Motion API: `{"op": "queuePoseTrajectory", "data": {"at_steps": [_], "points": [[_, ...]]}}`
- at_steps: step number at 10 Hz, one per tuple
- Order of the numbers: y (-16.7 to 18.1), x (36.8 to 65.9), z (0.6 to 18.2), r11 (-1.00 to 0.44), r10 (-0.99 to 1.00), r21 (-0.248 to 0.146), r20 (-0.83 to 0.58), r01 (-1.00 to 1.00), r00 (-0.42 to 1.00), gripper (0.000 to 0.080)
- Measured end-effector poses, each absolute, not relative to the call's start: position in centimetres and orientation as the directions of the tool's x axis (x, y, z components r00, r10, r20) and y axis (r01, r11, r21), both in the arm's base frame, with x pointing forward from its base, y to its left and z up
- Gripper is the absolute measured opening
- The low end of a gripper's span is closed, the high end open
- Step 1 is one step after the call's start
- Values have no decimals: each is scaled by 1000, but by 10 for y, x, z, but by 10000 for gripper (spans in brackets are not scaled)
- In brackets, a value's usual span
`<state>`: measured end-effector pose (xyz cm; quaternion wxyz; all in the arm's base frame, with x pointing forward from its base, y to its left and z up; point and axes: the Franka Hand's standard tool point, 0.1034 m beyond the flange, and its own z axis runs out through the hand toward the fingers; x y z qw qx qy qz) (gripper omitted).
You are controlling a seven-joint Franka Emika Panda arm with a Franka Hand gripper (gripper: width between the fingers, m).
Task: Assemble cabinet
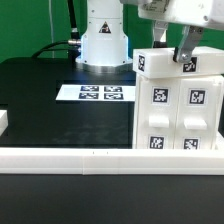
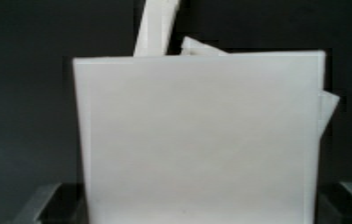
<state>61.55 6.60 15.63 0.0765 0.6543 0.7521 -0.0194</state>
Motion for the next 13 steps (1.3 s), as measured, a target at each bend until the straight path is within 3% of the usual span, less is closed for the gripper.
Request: {"op": "queuePoseTrajectory", "data": {"at_steps": [7, 13], "points": [[66, 615, 158, -299, 946, 123, -95, 946, 311, 560], [69, 607, 157, -607, 785, 119, -68, 786, 616, 561]]}}
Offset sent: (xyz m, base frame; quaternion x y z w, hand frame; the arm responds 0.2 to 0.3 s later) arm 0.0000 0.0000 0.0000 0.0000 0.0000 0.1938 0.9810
